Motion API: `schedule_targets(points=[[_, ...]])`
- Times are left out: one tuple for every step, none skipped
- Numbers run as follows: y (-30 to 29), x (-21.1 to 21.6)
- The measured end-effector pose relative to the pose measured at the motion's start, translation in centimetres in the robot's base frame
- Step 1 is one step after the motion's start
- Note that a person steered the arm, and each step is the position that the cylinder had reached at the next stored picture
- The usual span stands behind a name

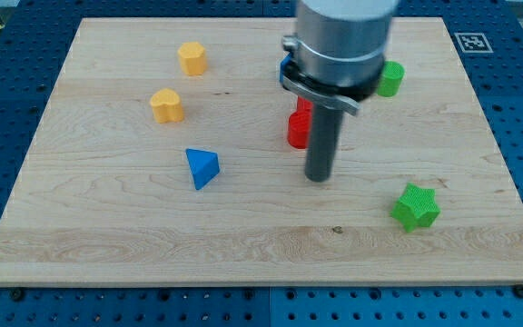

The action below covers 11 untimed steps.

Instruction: Push the green star to the bottom left of the red circle

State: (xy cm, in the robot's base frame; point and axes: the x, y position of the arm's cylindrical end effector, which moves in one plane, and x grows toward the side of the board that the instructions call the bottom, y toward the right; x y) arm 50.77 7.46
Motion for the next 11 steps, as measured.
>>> schedule_targets(points=[[2.7, 0.0], [6.8, -0.7], [11.7, -0.8], [14.8, 0.3], [14.7, 4.4], [13.9, 7.5], [11.9, 5.8], [10.2, 4.1], [9.5, 3.9], [7.2, 2.7], [4.8, 2.0]])
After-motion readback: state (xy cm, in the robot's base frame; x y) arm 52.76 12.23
